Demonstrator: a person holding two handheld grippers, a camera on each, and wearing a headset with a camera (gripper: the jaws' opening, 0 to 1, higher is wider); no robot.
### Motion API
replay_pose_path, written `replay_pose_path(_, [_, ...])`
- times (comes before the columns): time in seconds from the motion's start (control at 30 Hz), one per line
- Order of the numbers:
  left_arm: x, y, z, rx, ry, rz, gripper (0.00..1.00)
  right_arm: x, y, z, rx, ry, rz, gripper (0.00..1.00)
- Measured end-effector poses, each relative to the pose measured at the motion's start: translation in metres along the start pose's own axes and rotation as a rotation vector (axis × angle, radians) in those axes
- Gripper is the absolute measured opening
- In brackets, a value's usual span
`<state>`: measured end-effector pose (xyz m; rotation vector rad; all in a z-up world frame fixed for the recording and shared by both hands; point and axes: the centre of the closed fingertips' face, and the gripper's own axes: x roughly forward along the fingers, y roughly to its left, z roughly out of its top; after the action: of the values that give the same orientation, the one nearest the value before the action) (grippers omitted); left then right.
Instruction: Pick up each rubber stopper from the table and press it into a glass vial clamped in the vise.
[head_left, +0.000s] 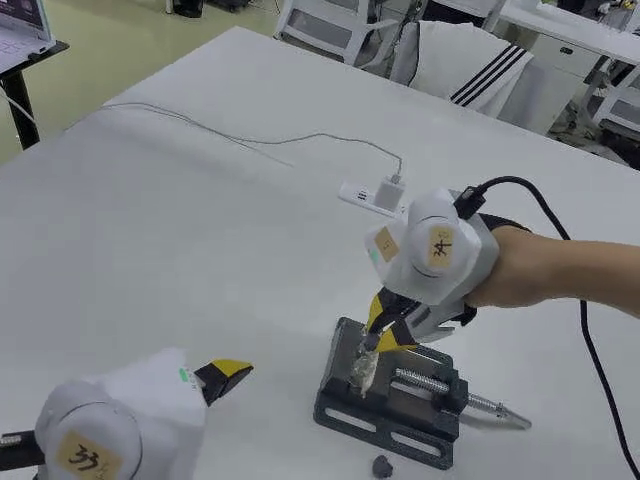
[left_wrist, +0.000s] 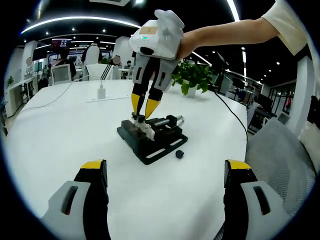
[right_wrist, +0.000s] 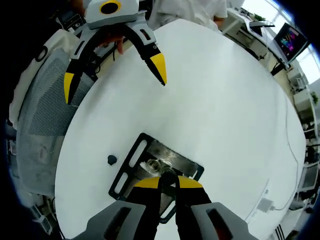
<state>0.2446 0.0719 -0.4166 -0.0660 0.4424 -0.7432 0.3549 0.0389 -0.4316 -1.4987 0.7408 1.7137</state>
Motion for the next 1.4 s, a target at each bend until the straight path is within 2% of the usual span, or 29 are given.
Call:
replay_pose_path(0.07, [0.0001,0.0007,-0.0001,-0.003,-0.001,0.002,0.97,0.0000,-0.0002,0.0001,0.041,0.006,0.009,0.05])
replay_pose_path(0.2, [0.0010,-0.0002,-0.0014,-0.005,0.000,-0.001,0.97,0.0004,-0.0003,0.0007,0.068,0.015,0.013,0.04])
replay_pose_path(0.3, [0.0026,-0.0013,-0.0016,-0.008,0.000,-0.004,0.97,0.0005,-0.0005,0.0009,0.137,0.010,0.009,0.04])
replay_pose_path(0.57, [0.0059,-0.0027,0.0012,-0.008,-0.007,-0.014,0.97,0.0013,-0.0011,0.0017,0.192,0.038,-0.012,0.03])
replay_pose_path(0.67, [0.0060,-0.0028,0.0020,-0.009,-0.008,-0.016,0.96,0.0011,-0.0016,0.0015,0.253,0.021,-0.018,0.03])
replay_pose_path(0.7, [0.0059,-0.0028,0.0019,-0.008,-0.008,-0.016,0.96,0.0009,-0.0016,0.0013,0.250,0.020,-0.020,0.03])
replay_pose_path(0.77, [0.0058,-0.0028,0.0016,-0.011,-0.007,-0.016,0.96,0.0011,-0.0021,0.0014,0.322,-0.002,-0.030,0.03])
replay_pose_path(0.87, [0.0057,-0.0032,0.0008,-0.020,-0.006,-0.017,0.95,0.0010,-0.0018,0.0012,0.324,-0.012,-0.050,0.03])
replay_pose_path(0.9, [0.0056,-0.0033,0.0010,-0.018,-0.007,-0.016,0.96,0.0011,-0.0021,0.0015,0.364,-0.025,-0.063,0.03])
replay_pose_path(0.97, [0.0054,-0.0036,0.0011,-0.020,-0.008,-0.016,0.96,0.0007,-0.0012,0.0010,0.321,-0.034,-0.070,0.04])
replay_pose_path(1.03, [0.0048,-0.0035,0.0015,-0.019,-0.008,-0.015,0.95,0.0005,-0.0010,0.0009,0.318,-0.038,-0.072,0.04])
replay_pose_path(1.07, [0.0043,-0.0033,0.0021,-0.019,-0.007,-0.015,0.95,0.0004,-0.0013,0.0013,0.277,-0.039,-0.069,0.05])
replay_pose_path(1.23, [0.0020,0.0007,0.0052,-0.015,-0.012,-0.005,0.95,0.0003,-0.0019,0.0009,0.284,-0.041,-0.060,0.06])
replay_pose_path(1.4, [0.0002,0.0026,0.0058,-0.010,-0.013,0.003,0.95,0.0005,-0.0021,0.0013,0.260,-0.037,-0.071,0.07])
